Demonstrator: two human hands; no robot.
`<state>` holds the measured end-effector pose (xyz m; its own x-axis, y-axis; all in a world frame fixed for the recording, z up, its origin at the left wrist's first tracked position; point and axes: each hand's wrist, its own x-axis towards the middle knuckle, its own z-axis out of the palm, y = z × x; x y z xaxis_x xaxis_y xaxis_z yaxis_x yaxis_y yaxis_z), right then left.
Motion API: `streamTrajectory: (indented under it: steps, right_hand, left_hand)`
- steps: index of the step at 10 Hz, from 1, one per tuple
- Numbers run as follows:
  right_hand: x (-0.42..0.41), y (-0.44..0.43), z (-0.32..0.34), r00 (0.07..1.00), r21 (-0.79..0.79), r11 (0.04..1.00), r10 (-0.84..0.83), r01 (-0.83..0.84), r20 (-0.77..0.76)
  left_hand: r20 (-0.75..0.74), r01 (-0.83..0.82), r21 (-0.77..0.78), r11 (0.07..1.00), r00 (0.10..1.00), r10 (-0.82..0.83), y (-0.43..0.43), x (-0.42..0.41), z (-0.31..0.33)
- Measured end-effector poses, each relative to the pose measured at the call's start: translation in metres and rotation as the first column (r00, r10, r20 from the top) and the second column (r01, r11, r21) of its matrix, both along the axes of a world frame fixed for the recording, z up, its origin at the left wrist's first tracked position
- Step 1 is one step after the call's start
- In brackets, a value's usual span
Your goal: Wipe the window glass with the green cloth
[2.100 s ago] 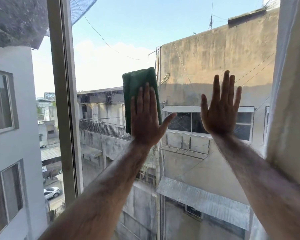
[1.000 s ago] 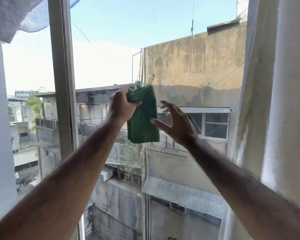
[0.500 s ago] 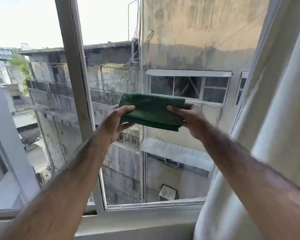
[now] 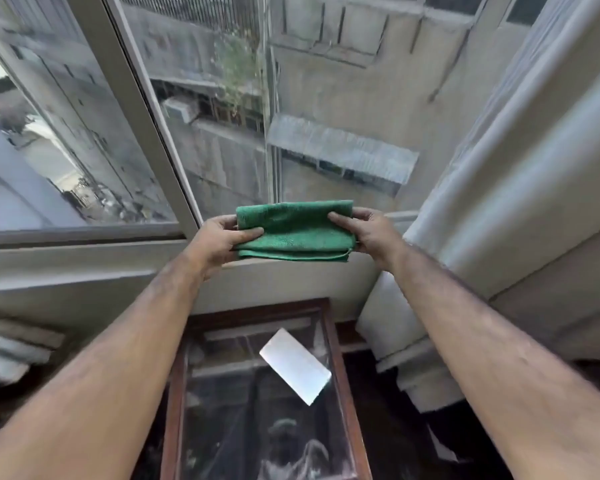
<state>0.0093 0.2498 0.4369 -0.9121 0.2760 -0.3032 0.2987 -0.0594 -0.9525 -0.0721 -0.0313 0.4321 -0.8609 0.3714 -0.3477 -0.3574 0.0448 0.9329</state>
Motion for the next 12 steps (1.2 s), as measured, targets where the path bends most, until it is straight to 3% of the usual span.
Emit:
streamTrajectory:
  steps: [2, 3, 4, 6, 9, 10, 11, 12]
  right_hand:
    - [0.046, -0.006, -0.178, 0.958, -0.052, 0.998, 0.052, -0.039, 0.282]
    - [0.069, -0.012, -0.256, 0.907, -0.076, 0.996, 0.067, -0.039, 0.417]
    - [0.087, -0.016, -0.327, 0.851, -0.033, 0.999, 0.025, -0.009, 0.524]
    - [0.12, -0.029, -0.441, 0.738, 0.047, 0.997, -0.071, 0.053, 0.672]
    - [0.113, -0.049, -0.529, 0.676, 0.195, 0.98, -0.116, -0.042, 0.728]
    - [0.105, -0.055, -0.531, 0.662, 0.302, 0.928, -0.086, -0.22, 0.745]
    - [0.1, -0.062, -0.502, 0.661, 0.537, 0.641, -0.061, -0.548, 0.748]
    - [0.098, -0.068, -0.469, 0.707, 0.637, 0.421, 0.012, -0.646, 0.708]
  left_hand:
    - [0.067, 0.037, -0.317, 0.948, 0.998, -0.016, -0.004, 0.023, -0.159]
    - [0.032, 0.105, -0.549, 0.829, 0.994, -0.105, -0.002, 0.028, -0.238]
    - [0.057, 0.198, -0.668, 0.717, 0.975, -0.217, 0.014, 0.035, -0.305]
    - [0.13, 0.284, -0.788, 0.546, 0.944, -0.304, 0.036, 0.05, -0.413]
    - [0.065, 0.24, -0.862, 0.446, 0.925, -0.373, 0.035, 0.058, -0.509]
    - [0.039, 0.217, -0.873, 0.436, 0.924, -0.381, 0.033, 0.061, -0.521]
    - [-0.023, 0.199, -0.871, 0.449, 0.896, -0.443, 0.031, 0.063, -0.511]
    - [-0.108, 0.171, -0.891, 0.42, 0.82, -0.563, 0.028, 0.067, -0.493]
